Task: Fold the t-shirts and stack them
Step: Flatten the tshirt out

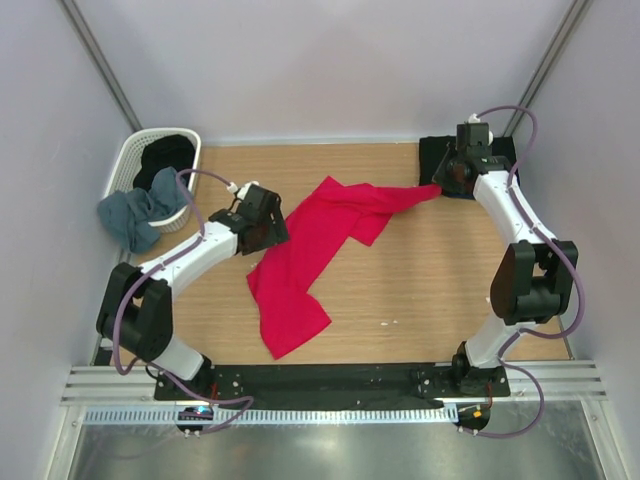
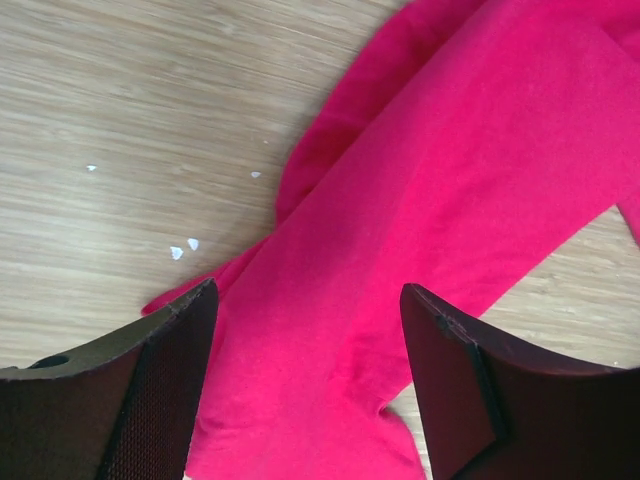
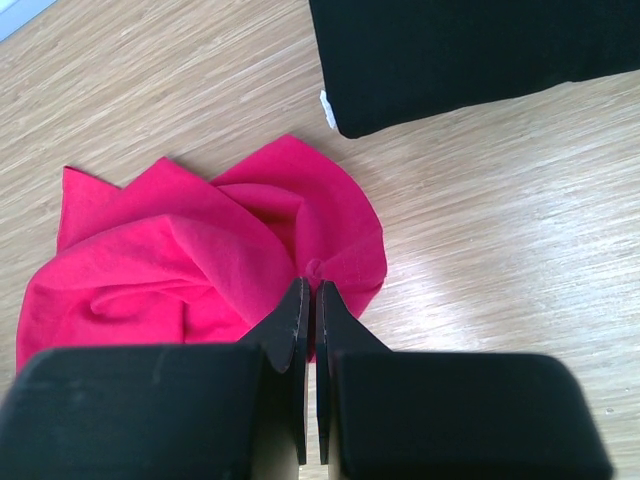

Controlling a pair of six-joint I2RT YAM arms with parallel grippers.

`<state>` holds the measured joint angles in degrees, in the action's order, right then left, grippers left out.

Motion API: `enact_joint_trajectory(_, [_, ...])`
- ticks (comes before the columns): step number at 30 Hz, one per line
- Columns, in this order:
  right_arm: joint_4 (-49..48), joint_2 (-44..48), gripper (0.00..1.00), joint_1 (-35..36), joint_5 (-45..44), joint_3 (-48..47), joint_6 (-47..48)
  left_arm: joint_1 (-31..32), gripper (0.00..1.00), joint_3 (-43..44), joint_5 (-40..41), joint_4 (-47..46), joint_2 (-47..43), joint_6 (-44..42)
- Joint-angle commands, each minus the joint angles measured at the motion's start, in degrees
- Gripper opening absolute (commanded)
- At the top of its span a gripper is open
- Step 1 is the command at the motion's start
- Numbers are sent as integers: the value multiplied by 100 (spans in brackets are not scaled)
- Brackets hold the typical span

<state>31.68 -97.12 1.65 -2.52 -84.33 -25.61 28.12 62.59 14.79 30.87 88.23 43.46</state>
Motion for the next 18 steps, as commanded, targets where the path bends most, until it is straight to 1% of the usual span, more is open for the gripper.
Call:
enact_joint_trajectory(1, [-180,18,1,2,138,-39,-6,-26,74,-255,-318,-591,-139,-92])
enact_joint_trajectory(4, [-171,-35,1,-7,164,-30,-15,-26,72,-483,-494,-723,-95,-57])
enact_joint_trajectory(6, [-162,-26,1,-7,173,-48,-23,-26,70,-607,-398,-863,-78,-40])
enact_joint_trajectory(8, [-180,35,1,-7,182,-13,-15,-26,62,-748,-354,-881,10,-57])
enact_joint_trajectory(9, [-197,53,1,-7,182,-4,-15,-26,50,-757,-388,-899,37,-75])
enact_joint_trajectory(11, [-197,53,1,2,182,31,-6,-17,37,-774,-582,-995,107,-110])
enact_joint_trajectory(12, [-197,53,1,2,182,22,-32,-8,24,-748,-643,-1004,125,-136])
enact_joint_trajectory(15, [-145,27,1,-7,173,-30,-24,27,0,-661,-723,-1004,81,-180])
enact_joint_trajectory(18, [-57,27,1,-7,165,-153,-15,210,0,-512,-582,-952,-357,-224])
